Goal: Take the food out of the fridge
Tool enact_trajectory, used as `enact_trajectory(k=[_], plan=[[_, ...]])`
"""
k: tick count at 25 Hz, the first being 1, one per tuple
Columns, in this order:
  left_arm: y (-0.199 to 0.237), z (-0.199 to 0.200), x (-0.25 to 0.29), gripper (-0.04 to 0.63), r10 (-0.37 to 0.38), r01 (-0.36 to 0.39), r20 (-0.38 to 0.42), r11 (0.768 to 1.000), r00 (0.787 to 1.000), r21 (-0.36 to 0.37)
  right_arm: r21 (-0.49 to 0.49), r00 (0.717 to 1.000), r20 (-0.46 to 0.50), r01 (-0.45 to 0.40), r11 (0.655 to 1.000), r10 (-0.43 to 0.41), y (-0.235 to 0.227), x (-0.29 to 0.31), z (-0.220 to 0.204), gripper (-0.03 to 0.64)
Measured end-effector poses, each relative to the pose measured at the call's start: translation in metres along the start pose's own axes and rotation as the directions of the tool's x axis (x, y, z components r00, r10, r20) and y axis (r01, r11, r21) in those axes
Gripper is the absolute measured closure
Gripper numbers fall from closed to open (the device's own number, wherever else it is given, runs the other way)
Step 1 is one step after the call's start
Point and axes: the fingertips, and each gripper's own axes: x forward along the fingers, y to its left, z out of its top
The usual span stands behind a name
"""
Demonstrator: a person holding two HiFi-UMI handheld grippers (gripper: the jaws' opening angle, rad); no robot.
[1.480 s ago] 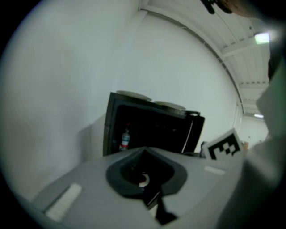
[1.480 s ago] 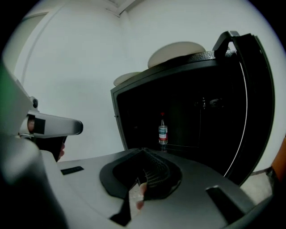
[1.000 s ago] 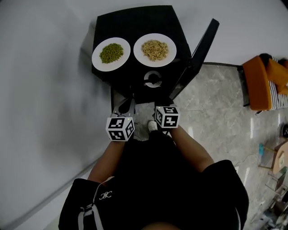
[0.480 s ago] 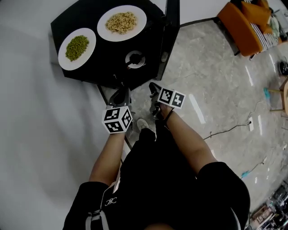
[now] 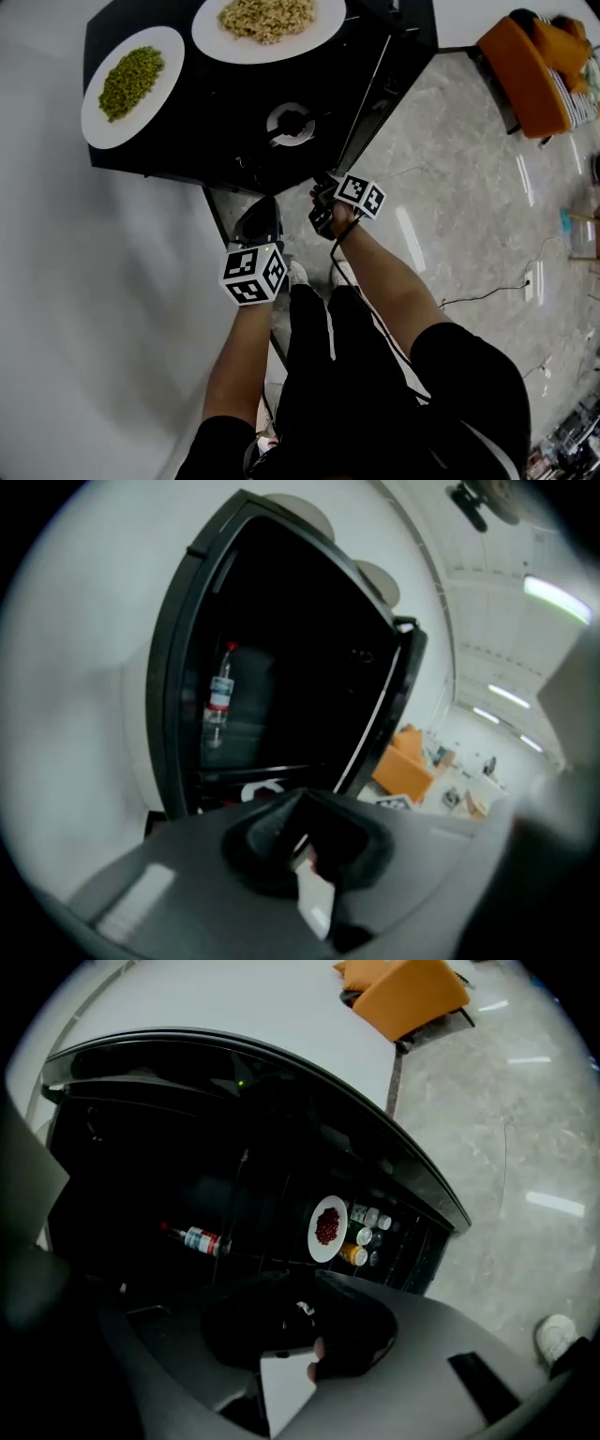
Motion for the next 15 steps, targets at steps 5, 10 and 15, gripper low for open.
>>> enact_trajectory(k=[5, 10, 15], plan=[[0.015, -0.033, 0.012, 0.597, 0.021, -0.021, 0.004, 1.0, 1.0, -0.011, 0.149, 0.995, 0.102, -0.011, 0.989, -0.004, -0.045, 0.059, 0.02, 0.518], [0.038, -0.044, 0.024, 0.597, 0.037, -0.037, 0.015, 0.999, 0.999, 0.01, 0.193, 0.988, 0.153, -0.01, 0.981, -0.02, -0.068, 0.114, 0.032, 0.517], [0.045, -0.043, 0.031, 0.597, 0.027, -0.028, 0.027, 0.999, 0.999, 0.023, 0.215, 0.984, 0.176, -0.019, 0.976, -0.02, -0.075, 0.145, 0.043, 0.518]])
